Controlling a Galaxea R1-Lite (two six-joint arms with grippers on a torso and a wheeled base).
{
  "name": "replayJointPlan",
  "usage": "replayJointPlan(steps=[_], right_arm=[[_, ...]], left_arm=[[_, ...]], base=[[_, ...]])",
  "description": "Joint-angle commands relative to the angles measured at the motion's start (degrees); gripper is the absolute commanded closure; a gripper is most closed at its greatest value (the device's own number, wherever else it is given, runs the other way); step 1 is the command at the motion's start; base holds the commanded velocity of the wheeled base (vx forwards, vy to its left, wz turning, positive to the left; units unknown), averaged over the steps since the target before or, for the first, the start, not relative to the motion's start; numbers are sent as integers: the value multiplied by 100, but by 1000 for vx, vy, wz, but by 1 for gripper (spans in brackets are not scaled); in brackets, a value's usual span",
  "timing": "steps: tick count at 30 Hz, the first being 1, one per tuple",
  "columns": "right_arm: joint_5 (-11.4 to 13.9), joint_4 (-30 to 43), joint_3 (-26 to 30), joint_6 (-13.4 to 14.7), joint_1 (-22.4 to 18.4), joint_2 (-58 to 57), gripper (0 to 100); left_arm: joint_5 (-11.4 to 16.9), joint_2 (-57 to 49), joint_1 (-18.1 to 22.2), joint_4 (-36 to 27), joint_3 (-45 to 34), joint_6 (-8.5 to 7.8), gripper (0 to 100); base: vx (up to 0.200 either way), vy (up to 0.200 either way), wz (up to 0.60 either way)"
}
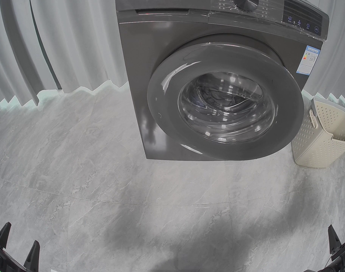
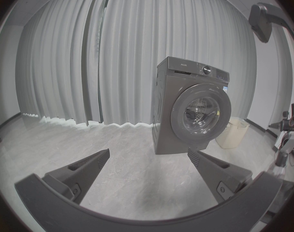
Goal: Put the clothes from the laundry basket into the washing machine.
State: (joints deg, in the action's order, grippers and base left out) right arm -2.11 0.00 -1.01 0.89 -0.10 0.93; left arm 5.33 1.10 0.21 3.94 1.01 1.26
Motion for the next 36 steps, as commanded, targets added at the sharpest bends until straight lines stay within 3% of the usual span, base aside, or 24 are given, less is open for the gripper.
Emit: replayJointPlan(steps=[1,4,6,26,36], right_arm=[[0,0,101,-1,1,-93,0],[0,0,101,-1,1,-93,0],[0,0,101,-1,1,-93,0],[0,0,101,-1,1,-93,0],[0,0,101,-1,1,-93,0]], left_arm=[[109,-110,-3,11,-101,200,0],[126,-110,-12,2,-101,419,0],[118,-110,-3,2,-101,472,0],[126,-110,-3,2,-101,463,0],[126,-110,-3,2,-101,472,0]], base=[[0,0,0],[0,0,0],[0,0,0],[0,-180,0],[0,0,0]])
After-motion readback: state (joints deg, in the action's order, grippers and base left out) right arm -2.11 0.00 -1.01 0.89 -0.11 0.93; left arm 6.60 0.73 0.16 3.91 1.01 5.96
